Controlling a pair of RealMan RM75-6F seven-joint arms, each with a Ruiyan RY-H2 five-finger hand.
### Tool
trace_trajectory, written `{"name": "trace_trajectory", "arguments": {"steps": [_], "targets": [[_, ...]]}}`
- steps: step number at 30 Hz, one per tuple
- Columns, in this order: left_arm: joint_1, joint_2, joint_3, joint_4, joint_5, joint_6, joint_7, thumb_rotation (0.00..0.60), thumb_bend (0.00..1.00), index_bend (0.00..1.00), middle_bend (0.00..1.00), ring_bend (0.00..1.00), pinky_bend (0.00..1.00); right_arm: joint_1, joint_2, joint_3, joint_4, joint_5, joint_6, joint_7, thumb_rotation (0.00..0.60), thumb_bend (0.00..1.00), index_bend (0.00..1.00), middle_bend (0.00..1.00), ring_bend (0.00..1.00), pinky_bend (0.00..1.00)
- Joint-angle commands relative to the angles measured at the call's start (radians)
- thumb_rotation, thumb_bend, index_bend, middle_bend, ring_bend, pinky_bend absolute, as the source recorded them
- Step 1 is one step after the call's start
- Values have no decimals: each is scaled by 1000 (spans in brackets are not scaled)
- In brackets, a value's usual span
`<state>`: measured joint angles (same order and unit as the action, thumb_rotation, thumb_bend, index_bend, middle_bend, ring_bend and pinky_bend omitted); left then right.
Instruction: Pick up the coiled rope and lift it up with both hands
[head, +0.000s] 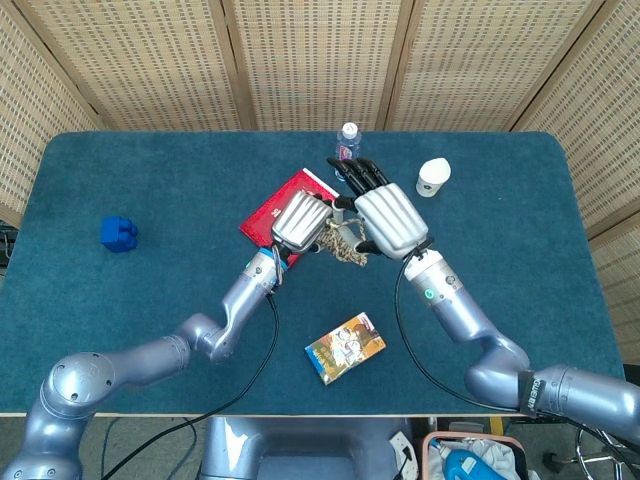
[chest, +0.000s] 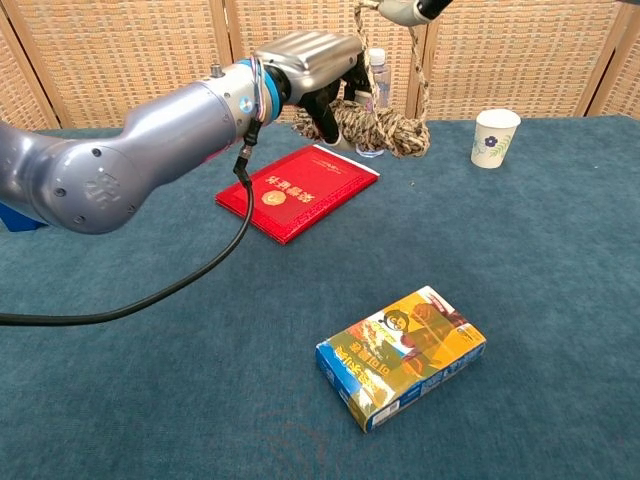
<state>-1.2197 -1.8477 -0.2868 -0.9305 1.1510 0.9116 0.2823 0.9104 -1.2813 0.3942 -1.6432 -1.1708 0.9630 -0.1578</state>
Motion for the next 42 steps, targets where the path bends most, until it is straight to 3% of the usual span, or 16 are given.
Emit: {"name": "trace_trajectory", "arguments": {"steps": [1, 18, 28, 36, 42], "targets": [[5, 35, 23, -9, 45, -34, -58, 600, 535, 833, 662, 545, 680, 31, -15, 16, 64, 44, -35, 21, 600, 460, 702, 0, 0, 0], [18, 128, 86, -33, 205, -107, -338, 600, 505, 833, 662, 545, 677, 97, -78, 7, 246, 267, -117, -56, 600, 459, 702, 0, 0, 0], [30, 165, 78, -60, 236, -98, -472, 600, 503, 833, 662, 545, 677, 108, -89, -5, 277, 424, -197, -45, 600, 460, 702, 0, 0, 0], [40, 159, 44, -79, 200, -92, -487, 600, 503, 833, 662, 545, 678, 94, -90, -13, 293, 472, -254, 24, 600, 460, 702, 0, 0, 0], [36, 153, 1, -96, 132, -98, -399, 600, 503, 833, 662, 545, 677, 71, -86, -20, 285, 495, -289, 87, 600, 460, 702, 0, 0, 0]]}}
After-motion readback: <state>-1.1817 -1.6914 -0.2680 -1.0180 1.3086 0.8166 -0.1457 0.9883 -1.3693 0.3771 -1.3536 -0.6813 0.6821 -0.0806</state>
